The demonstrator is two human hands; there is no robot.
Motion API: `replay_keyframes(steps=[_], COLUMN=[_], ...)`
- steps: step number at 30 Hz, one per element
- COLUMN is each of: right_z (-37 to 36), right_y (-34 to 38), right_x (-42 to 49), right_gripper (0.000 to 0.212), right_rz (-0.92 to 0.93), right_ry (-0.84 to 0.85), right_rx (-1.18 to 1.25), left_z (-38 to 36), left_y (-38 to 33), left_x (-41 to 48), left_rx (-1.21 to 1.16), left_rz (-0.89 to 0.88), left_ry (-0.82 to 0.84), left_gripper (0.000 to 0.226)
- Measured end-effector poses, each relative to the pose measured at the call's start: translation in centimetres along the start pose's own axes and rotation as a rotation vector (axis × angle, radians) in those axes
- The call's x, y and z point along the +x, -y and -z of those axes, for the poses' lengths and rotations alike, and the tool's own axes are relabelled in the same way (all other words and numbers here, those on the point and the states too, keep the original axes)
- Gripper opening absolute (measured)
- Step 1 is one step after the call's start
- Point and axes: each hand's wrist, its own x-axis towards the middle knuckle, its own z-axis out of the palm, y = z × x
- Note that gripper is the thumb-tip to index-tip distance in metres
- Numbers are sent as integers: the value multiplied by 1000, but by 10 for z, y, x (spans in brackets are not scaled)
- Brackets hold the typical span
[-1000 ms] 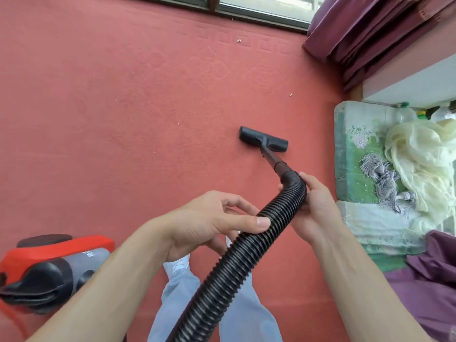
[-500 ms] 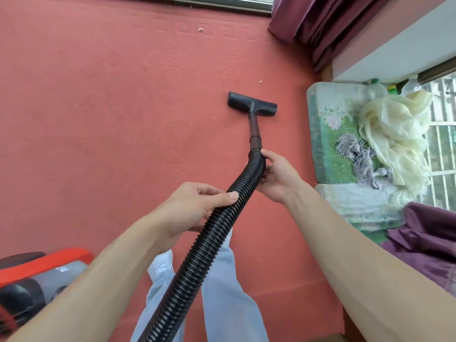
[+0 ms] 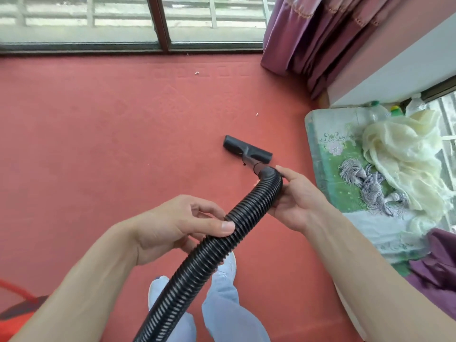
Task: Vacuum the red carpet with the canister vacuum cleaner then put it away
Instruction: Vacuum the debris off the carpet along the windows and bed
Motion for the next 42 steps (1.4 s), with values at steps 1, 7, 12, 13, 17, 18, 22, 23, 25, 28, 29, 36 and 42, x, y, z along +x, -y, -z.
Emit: replay_keyframes(steps=[1,7,12,13,17,18,22,23,25,28,29,36,42], right_z=[-1,-11,-27,-29,-49,-57,-91,-98,-116,-139,-146,-165,-134], right_y=[6,25,31,35,61,69,105,110,116,120,120,120,126], right_x=[4,66,119,124,116,106,45,26,-14,-77,-98,-204,-229], right_gripper=[49,43,38,37,38,38,38,35,29,23,21,29,28], right_rz=[2,48,108,125,134,116,11,-28,-90,-134,-149,-96,-50], right_ry=[8,-46,-133,-153,-169,-146,-95,-98,-75,-57,-54,67,139], right_rx=[3,-82,-145,-146,-164,-167,-96,-95,-100,-35,-45,-134,-252], left_z=[-1,-17,-19,-16,0,7,28,30,33,29,27,-6,-51], left_y=[-2,19,26,22,-11,-22,-81,-94,-116,-144,-151,-162,-144], left_x=[6,56,96,99,86,78,19,1,-39,-97,-114,-188,-192], left_rx=[-8,-159,-221,-216,-137,-122,-36,-14,20,81,97,110,16], left_rz=[1,50,84,81,42,19,-38,-36,-36,-46,-45,-30,-39], left_ry=[-11,-252,-361,-358,-389,-403,-337,-299,-255,-221,-202,-195,-295], left_gripper=[25,38,33,37,46,45,40,38,30,26,26,5,9])
